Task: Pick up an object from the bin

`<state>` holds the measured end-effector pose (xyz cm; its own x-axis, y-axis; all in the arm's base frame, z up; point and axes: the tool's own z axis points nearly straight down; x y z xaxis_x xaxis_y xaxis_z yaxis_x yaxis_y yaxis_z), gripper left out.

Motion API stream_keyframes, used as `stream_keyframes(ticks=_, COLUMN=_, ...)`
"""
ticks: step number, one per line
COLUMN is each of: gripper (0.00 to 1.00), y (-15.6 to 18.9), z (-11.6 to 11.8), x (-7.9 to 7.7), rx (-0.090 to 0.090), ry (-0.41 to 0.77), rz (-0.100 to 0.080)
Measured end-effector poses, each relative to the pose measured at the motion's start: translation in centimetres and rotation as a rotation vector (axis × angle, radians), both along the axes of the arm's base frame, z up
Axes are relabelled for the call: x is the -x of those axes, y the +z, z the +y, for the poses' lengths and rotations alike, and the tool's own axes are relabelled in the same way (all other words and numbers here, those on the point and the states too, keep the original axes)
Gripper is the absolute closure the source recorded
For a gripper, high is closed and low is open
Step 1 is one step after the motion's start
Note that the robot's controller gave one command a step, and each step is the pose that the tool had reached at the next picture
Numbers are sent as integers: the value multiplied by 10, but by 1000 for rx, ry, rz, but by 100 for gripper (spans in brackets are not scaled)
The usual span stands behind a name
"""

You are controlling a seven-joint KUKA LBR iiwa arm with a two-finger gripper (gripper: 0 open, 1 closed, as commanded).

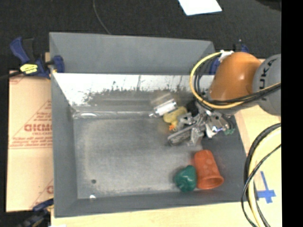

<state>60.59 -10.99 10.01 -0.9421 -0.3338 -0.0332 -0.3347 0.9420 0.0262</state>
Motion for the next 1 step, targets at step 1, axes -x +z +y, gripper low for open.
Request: stream_keyframes(ticks=1, gripper=100, y=53, z=39, x=21, rx=4, ry=197, rz=-12)
